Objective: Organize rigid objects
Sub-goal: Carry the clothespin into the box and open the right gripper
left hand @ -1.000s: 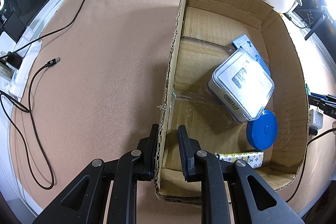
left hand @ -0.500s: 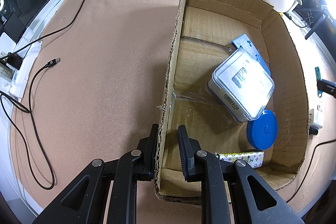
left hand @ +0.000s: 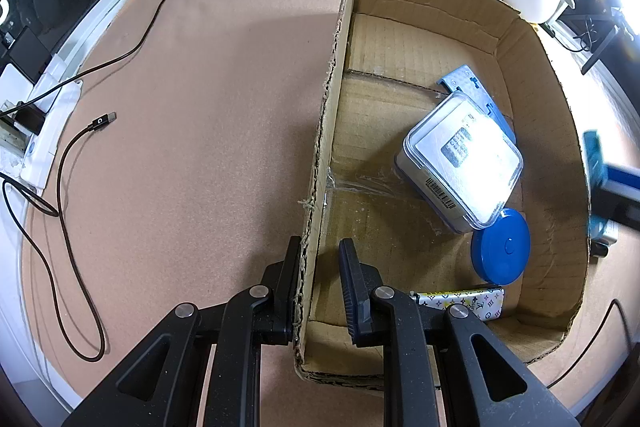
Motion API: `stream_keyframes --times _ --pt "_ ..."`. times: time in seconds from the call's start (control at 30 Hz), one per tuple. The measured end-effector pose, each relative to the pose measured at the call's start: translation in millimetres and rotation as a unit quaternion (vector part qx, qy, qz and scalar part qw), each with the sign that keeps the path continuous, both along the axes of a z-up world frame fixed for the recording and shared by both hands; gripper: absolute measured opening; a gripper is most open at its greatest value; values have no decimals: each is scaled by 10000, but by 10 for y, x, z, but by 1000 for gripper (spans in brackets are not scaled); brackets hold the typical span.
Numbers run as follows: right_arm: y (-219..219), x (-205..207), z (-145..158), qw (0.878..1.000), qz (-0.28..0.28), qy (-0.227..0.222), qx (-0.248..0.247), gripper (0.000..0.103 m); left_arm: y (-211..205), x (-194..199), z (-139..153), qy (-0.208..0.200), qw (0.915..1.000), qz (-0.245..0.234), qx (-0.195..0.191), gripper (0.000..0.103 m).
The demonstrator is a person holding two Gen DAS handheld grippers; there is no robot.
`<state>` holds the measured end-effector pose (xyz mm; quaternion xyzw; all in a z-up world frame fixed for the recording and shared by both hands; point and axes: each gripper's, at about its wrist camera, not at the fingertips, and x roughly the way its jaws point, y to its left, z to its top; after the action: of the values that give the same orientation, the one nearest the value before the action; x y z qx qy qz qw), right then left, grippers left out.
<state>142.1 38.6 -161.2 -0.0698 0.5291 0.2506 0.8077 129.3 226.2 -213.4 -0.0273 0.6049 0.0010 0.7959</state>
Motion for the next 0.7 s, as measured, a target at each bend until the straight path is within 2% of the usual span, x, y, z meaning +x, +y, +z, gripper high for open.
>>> stream_keyframes --times 0.23,0.7 --pt "256 -110 -178 9995 257 94 -136 22 4 5 3 13 10000 10 -12 19" --pt "420 -217 -210 9987 463 11 -201 23 30 11 18 13 10000 13 -19 19"
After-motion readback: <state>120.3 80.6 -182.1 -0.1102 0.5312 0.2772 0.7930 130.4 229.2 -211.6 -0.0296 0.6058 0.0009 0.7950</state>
